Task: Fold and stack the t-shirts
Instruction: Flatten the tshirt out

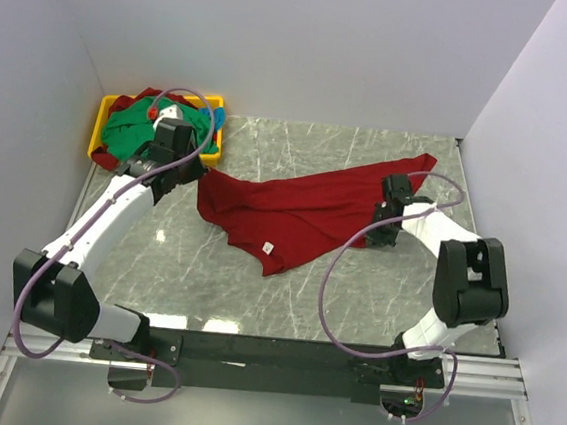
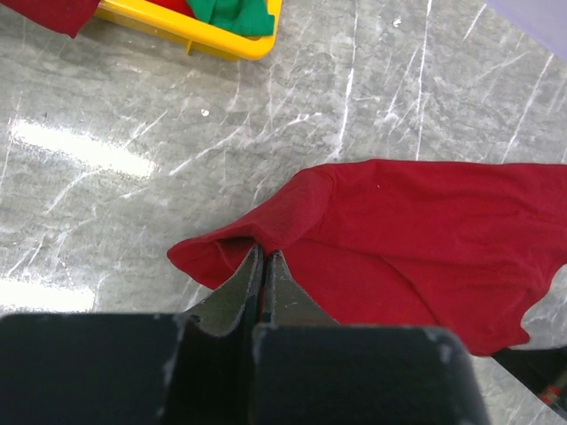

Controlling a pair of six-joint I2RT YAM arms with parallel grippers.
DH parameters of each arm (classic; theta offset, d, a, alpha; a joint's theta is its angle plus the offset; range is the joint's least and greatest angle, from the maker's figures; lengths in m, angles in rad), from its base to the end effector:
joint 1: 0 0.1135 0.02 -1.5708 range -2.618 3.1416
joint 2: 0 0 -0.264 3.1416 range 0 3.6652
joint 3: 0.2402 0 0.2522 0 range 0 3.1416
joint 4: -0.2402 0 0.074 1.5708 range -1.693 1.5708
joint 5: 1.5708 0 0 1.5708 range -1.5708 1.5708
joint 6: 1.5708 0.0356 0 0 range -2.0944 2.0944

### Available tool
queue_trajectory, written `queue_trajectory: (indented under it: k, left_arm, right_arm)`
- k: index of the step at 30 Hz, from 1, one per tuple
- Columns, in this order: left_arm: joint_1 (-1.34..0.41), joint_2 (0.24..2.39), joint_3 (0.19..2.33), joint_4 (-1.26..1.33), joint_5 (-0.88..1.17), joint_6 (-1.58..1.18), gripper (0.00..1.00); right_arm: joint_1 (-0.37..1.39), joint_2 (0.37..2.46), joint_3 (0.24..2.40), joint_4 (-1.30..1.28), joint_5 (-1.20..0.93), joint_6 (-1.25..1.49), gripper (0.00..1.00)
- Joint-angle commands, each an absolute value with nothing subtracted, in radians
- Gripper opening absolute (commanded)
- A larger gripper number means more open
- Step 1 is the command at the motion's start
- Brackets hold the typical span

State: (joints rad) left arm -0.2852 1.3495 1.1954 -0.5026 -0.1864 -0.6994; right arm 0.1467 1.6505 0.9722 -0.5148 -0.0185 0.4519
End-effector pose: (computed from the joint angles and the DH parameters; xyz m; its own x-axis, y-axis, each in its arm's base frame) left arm 0.2894 -0.0780 0.3262 -0.5356 -0.5022 -0.6789 -0.2733 0.8638 -0.4233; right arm 0.3064 0.0459 0.1678 -0.8940 0.3093 -0.3243 0.2640 0.9482 0.1765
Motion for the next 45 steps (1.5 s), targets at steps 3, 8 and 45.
queue_trajectory:
  k: [3,8,45]
  left_arm:
    - [-0.272,1.377,1.305,-0.485,-0.192,-0.69,0.0]
    - [-0.252,1.426,1.426,-0.463,-0.172,-0.698,0.0]
    - [-0.201,1.135,1.822,-0.023,-0.135,-0.515,0.01]
  right_arm:
    - [0.106,1.465,1.126,-0.652,-0.002,0.452,0.0]
    - [0.071,1.393,1.301,-0.744,-0.002,0.443,0.0]
    - [0.034,1.158,2.178,-0.589,0.198,0.232,0.0]
